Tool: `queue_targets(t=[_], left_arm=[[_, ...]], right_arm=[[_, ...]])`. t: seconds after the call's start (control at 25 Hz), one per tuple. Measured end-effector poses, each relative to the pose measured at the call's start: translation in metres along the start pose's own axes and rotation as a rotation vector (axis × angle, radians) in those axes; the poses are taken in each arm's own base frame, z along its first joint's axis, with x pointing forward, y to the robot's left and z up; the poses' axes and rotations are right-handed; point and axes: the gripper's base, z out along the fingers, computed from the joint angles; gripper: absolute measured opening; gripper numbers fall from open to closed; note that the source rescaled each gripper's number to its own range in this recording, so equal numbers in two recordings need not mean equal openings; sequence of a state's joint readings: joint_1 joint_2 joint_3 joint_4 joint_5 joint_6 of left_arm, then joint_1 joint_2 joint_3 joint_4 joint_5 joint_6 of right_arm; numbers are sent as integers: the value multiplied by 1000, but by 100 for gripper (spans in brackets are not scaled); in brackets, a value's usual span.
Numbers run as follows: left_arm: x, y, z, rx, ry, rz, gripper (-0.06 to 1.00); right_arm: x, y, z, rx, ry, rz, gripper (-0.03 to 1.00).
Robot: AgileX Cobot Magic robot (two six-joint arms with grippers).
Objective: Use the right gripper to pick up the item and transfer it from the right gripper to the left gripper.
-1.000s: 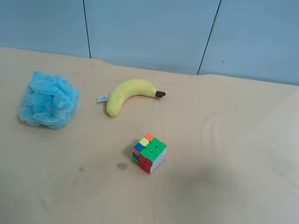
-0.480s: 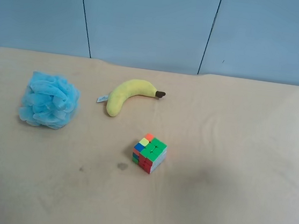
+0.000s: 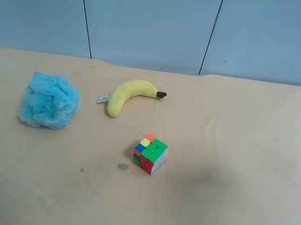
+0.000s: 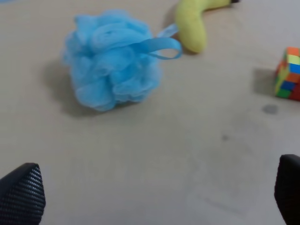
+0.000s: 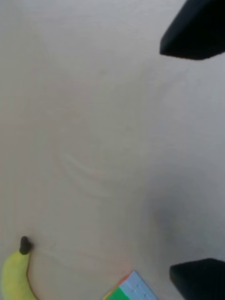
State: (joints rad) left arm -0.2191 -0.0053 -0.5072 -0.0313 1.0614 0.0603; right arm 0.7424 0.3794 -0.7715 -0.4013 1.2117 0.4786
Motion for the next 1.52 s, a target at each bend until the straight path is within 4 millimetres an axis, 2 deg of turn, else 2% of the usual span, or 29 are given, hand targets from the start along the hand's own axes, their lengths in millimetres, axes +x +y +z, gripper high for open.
queue_targets(t=[0.16, 0.32, 0.68, 0.92, 1.2, 1.52], left_arm=[[0, -1, 0, -94, 3, -47, 100], [0, -1, 1, -156, 5, -77, 100], [-1, -1, 1, -171, 1, -84, 100], [-1, -1, 1, -171, 0, -84, 100], [-1, -1, 1, -171, 0, -84, 100], [-1, -1, 1, -171, 0, -84, 100]], right_arm=[[5, -1, 3, 6, 9, -5, 80], [26, -5, 10, 9, 22, -1, 80], [58, -19, 1, -51, -121, 62, 80], [66, -19, -7, -124, -184, 24, 80], [70, -6, -10, -267, -192, -155, 75], [70, -4, -11, -295, -201, -170, 74]])
